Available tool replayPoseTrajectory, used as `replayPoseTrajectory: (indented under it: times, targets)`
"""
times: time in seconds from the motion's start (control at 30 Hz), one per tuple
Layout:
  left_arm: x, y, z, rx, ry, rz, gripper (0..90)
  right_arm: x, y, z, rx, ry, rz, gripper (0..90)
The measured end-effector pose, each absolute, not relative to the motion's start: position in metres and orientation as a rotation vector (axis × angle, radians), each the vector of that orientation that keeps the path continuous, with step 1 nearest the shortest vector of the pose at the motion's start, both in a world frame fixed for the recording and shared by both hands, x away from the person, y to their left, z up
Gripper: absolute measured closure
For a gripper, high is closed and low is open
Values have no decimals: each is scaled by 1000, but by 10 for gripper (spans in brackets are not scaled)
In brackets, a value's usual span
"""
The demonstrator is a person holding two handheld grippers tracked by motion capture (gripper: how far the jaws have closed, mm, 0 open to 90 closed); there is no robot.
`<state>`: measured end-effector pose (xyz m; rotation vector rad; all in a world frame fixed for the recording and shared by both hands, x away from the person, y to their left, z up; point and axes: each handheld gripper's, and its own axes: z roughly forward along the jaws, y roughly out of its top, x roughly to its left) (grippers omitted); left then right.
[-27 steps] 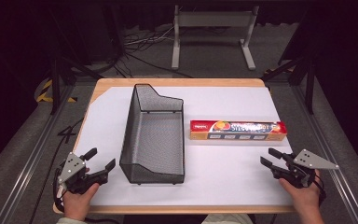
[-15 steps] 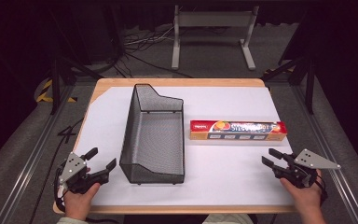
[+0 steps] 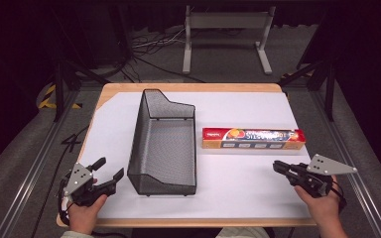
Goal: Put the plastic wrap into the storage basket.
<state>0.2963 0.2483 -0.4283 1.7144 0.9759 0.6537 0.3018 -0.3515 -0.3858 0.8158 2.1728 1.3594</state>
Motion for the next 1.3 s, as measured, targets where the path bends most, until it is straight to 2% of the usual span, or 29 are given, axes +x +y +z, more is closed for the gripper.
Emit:
replayPoseTrajectory:
  times: [0.17, 0.67, 0.87, 1.3]
  targets:
    - [296, 249, -429, 1710, 983, 654, 261, 306, -334, -377, 766, 2216, 1435, 900]
    - [296, 249, -429, 1711, 992, 654, 252, 318, -289, -365, 679, 2329, 1449, 900]
    - [297, 249, -430, 1713, 993, 657, 252, 336, -269, -361, 668, 2397, 1389, 900]
    - [296, 249, -430, 1714, 995, 661, 252, 400, -230, -366, 737, 2578, 1152, 900]
